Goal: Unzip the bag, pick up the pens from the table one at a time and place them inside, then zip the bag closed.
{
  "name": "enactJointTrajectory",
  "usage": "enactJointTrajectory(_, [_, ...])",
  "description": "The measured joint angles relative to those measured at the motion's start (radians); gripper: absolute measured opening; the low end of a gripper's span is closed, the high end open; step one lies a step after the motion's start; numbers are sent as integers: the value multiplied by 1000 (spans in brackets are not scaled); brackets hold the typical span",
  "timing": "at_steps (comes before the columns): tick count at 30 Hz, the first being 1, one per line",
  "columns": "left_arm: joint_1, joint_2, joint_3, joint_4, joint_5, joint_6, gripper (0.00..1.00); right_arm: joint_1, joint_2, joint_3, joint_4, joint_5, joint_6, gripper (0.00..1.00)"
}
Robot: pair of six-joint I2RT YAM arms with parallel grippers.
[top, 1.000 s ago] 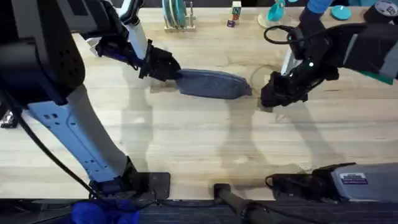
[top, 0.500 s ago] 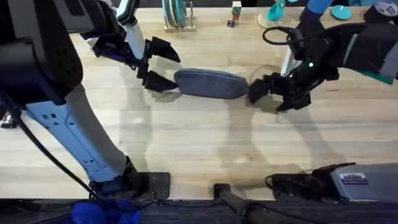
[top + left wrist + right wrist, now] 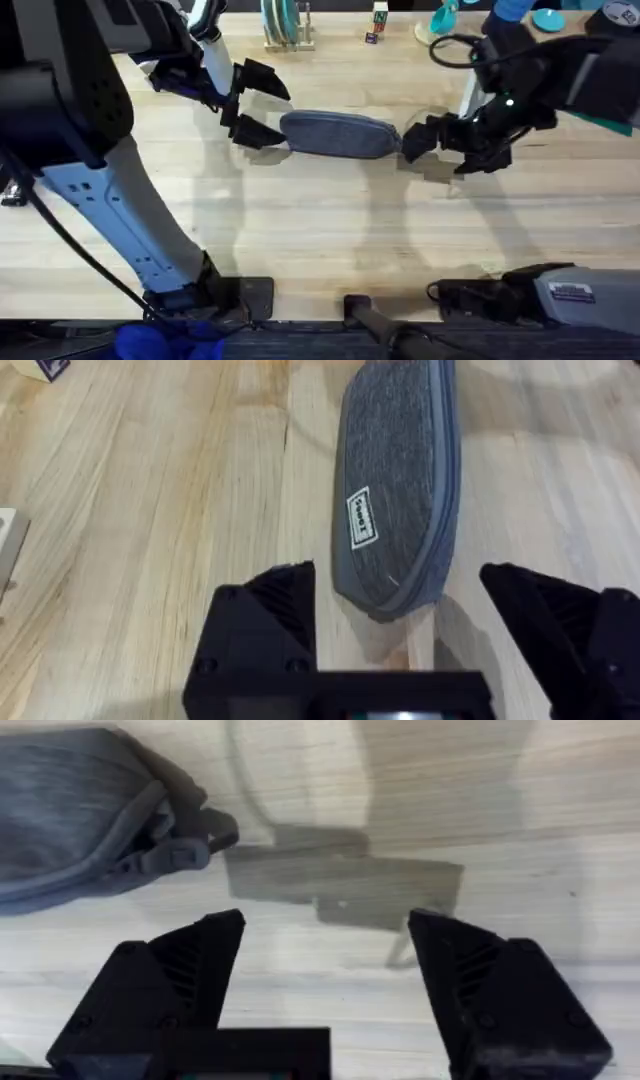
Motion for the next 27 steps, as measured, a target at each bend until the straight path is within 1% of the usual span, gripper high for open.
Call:
enactJointTrajectory(3, [3,0,0,-5,0,-2,995,0,-58,0,-11,17,0,996])
enactJointTrajectory(7, [16,0,18,-74,1,-5,995,0,-135,0,-42,37,-1,996])
enactJointTrajectory(12, [41,0,124,-216,3,-9,995,0,-221,0,-88,53,-43,996])
enactJointTrajectory(16, [54,0,213,-275,4,-22,996,0,-267,9,-97,54,-86,996])
enactJointTrajectory(18, [55,0,257,-277,4,-62,996,0,-288,20,-97,54,-104,996])
enactJointTrajectory(20, [55,0,305,-278,4,-125,997,0,-308,31,-97,56,-119,996])
enactJointTrajectory(23, [54,0,384,-281,-6,-255,997,0,-342,40,-97,57,-135,996])
enactJointTrajectory(25, [53,0,434,-281,-27,-346,997,0,-360,42,-97,57,-142,996])
enactJointTrajectory(27, [49,0,487,-281,-65,-463,997,0,-373,43,-97,57,-156,996])
